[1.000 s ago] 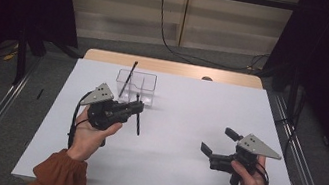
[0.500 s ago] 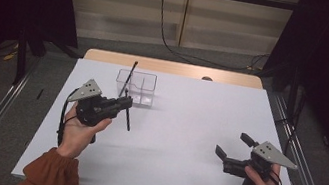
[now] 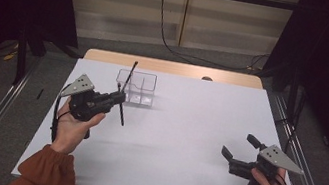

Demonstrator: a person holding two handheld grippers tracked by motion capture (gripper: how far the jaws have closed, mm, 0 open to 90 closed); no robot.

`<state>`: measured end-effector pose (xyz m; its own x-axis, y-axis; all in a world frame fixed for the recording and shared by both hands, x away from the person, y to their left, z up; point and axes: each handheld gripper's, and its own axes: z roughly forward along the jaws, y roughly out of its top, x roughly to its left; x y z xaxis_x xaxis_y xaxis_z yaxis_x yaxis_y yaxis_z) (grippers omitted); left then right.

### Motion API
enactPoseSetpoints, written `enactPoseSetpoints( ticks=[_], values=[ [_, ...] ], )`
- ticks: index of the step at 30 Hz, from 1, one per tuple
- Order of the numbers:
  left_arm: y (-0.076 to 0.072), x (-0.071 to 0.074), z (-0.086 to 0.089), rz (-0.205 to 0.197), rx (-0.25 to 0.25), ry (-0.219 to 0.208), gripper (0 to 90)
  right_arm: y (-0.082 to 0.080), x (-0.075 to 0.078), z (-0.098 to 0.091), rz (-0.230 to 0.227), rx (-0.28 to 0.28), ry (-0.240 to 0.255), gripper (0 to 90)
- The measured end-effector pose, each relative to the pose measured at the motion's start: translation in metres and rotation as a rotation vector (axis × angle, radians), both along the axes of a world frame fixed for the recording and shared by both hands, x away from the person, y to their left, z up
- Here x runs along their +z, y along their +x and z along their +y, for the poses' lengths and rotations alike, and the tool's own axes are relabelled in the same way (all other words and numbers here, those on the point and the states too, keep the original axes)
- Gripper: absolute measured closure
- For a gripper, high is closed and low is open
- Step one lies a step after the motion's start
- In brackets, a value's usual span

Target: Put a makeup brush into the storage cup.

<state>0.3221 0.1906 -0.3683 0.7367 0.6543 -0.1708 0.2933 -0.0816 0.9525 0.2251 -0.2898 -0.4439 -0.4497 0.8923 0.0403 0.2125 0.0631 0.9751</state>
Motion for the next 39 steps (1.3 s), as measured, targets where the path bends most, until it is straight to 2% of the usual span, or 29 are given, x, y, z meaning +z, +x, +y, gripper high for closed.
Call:
enactPoseSetpoints(
  ticks=[5,8,14,23,27,39],
  values=[
    [0.007,0.003,0.005,0.002,0.025,0.008,83.8,-0.001,-0.001,-0.002,0.0,-0.02,0.004,0.9],
    [0.013,0.006,0.011,0.001,0.043,-0.002,83.8,-0.002,0.0,-0.003,-0.003,-0.027,0.017,0.3],
    [0.02,0.011,0.016,-0.009,0.055,-0.002,83.7,-0.003,0.0,-0.002,0.008,-0.03,0.023,0.0],
    [0.033,0.019,0.014,-0.023,0.061,0.004,83.7,-0.004,0.0,-0.001,0.006,-0.029,0.025,0.0],
    [0.039,0.024,0.012,-0.039,0.071,0.005,83.8,-0.004,0.0,-0.001,0.004,-0.024,0.021,0.0],
    [0.06,0.037,0.007,-0.055,0.105,0.01,83.8,-0.004,0.0,0.0,0.007,-0.012,0.022,0.0]
  ],
)
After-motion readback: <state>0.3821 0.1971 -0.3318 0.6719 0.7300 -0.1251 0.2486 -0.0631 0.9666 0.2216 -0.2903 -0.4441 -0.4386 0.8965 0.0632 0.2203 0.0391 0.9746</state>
